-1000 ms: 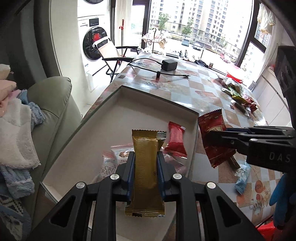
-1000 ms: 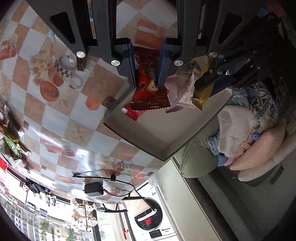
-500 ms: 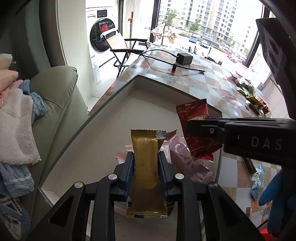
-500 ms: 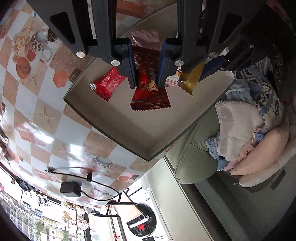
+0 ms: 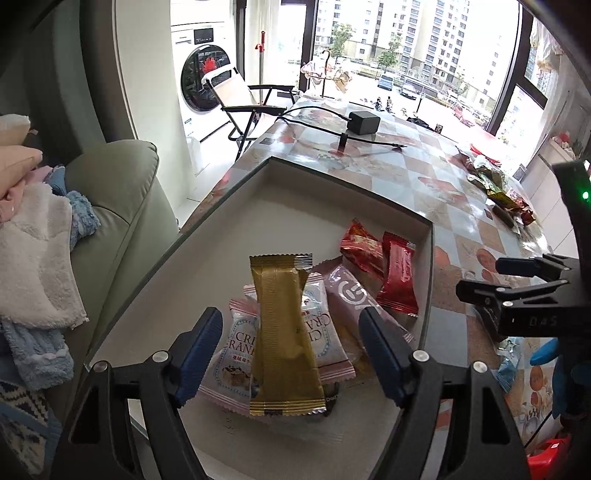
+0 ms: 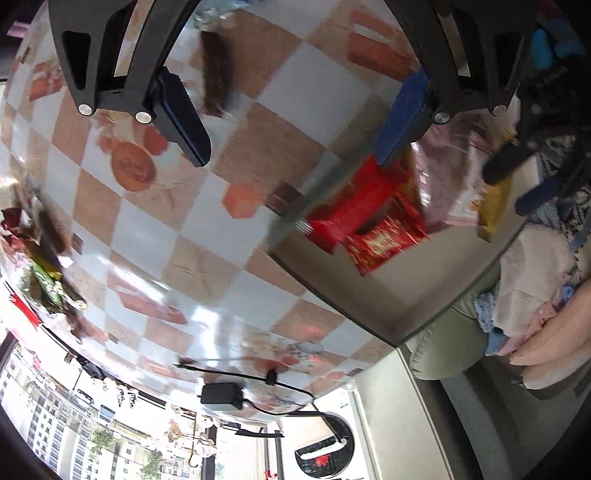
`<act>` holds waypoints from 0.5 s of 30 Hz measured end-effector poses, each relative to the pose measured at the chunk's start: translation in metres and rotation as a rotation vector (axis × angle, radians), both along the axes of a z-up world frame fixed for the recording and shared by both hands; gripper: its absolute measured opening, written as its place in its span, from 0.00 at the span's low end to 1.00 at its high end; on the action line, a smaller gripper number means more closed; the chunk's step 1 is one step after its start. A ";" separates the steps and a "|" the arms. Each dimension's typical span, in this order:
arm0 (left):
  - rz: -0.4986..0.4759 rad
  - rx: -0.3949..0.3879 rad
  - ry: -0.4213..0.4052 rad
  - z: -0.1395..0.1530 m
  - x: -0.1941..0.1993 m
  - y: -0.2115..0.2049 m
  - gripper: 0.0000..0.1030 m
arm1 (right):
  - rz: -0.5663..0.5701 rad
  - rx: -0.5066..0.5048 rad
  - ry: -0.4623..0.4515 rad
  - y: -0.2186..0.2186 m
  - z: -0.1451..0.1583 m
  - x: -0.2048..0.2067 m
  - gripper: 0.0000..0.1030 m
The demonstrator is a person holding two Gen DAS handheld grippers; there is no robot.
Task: Organize snacks
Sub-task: 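Carry both snacks into the box tray and open both tools to release, then move both open tools over the blue bar and brown stick snack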
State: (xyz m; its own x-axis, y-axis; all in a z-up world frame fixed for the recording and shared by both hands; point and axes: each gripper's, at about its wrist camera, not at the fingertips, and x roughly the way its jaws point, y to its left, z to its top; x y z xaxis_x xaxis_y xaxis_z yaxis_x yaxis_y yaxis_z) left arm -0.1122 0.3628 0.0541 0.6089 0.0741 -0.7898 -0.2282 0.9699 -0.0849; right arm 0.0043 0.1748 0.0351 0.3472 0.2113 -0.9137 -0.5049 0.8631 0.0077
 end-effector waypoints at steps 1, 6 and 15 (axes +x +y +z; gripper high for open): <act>-0.009 0.000 -0.002 0.001 -0.001 -0.004 0.77 | -0.023 -0.012 0.009 -0.013 -0.004 0.001 0.88; -0.076 0.022 -0.008 0.007 -0.004 -0.035 0.77 | -0.110 -0.006 0.045 -0.059 -0.018 0.006 0.88; -0.192 0.062 0.032 0.003 -0.010 -0.094 0.78 | -0.032 -0.074 0.019 -0.046 -0.038 -0.009 0.88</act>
State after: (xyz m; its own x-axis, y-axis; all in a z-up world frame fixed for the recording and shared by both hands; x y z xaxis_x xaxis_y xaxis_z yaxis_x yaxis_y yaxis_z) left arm -0.1220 0.2690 0.0568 0.5908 0.0084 -0.8068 -0.0400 0.9990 -0.0190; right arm -0.0052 0.1291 -0.0030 0.3354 0.1316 -0.9328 -0.4774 0.8774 -0.0479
